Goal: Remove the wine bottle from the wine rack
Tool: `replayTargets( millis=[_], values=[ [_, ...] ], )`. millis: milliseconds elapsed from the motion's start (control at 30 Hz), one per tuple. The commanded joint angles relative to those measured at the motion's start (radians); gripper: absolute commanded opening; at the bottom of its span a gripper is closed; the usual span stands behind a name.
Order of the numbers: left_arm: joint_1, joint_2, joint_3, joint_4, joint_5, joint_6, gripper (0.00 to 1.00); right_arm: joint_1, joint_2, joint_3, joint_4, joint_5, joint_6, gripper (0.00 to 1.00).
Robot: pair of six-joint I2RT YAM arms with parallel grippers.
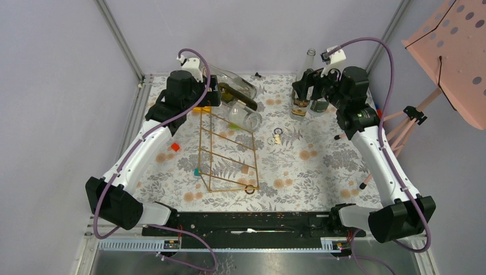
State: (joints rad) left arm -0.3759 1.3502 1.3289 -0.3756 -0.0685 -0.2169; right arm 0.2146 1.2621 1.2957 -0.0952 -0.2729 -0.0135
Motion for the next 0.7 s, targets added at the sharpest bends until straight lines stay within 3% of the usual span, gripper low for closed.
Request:
replayTargets(
  millis=[0,333,667],
  values=[
    [-0.004,0.031,0.079,-0.006,-0.019,-0.058,0.98,0.017,-0.075,-0.052,0.002,-0.155,0.039,0.83],
    [0.0,0.043,0.081,-0.006,0.011,-0.13,0.93,0.174,-0.045,-0.061,-0.124,-0.23,-0.229,0.86],
    [0.043,-0.077,-0.024,0.098,-0.077,-0.137,0.91,0.295,0.118,0.033,-0.167,-0.299,-0.308,0.82]
  ],
)
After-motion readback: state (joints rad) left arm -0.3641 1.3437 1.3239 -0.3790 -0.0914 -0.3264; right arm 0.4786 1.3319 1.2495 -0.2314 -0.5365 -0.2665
